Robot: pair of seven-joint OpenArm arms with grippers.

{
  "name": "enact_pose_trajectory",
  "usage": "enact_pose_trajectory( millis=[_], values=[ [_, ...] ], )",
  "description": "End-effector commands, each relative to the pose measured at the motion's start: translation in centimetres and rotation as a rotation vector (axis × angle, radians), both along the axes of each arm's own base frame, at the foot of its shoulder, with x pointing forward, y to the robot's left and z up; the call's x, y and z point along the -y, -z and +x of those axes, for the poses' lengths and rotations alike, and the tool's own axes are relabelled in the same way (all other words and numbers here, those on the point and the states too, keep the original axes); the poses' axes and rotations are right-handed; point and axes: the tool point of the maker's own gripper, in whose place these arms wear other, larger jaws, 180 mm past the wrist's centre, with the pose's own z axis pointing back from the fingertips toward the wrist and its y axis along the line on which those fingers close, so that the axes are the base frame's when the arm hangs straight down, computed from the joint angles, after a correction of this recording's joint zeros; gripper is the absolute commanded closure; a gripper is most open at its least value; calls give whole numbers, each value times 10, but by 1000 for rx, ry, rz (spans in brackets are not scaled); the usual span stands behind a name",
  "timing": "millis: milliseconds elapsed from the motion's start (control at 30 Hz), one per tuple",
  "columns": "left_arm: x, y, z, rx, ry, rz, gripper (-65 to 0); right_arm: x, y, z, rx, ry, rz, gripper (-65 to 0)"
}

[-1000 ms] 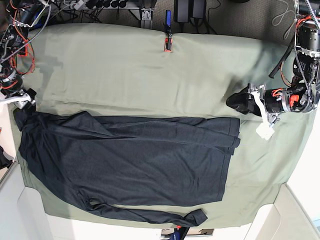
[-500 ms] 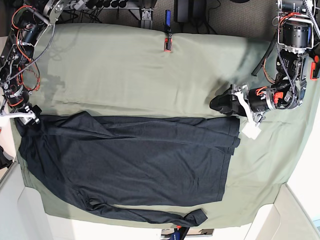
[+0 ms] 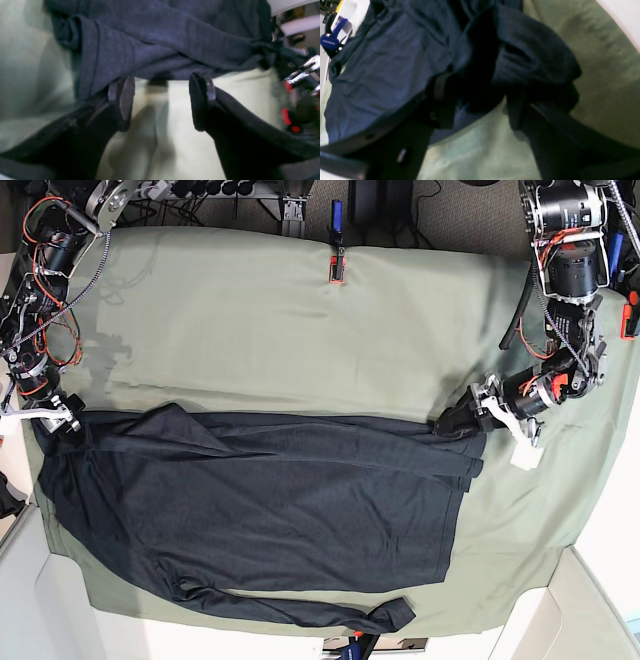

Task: Fold the T-shirt properly
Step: 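Regrasp the folded edge with both grippers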

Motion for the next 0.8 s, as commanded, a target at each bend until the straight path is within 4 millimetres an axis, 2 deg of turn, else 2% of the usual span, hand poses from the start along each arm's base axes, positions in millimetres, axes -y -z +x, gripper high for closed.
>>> enact_pose_trajectory(
  millis=[0, 133, 300, 333, 433, 567, 767],
  values=[
    [-15, -9, 11, 27, -28, 47, -380, 3, -7, 5, 8, -5, -14, -323],
    [-21, -10, 18, 30, -60, 66, -380, 3, -8, 6, 13, -4, -11, -323],
    [-22, -22, 33, 81, -73, 73, -364, 6, -12, 9, 36, 9, -24, -308],
    [-22, -24, 37, 88, -69, 88, -329, 7, -13, 10, 44, 13, -37, -283],
    [-18, -28, 46, 106, -55, 123, -156, 9, -13, 12, 41, 7, -84, -169],
    [-16, -32, 56, 124, -41, 169, 0, 7, -18, 22, 35, -27, -137, 0],
    [-35, -43, 52, 111, -5, 224, 0, -2, -33, 34, 68, -90, -134, 0]
  ],
)
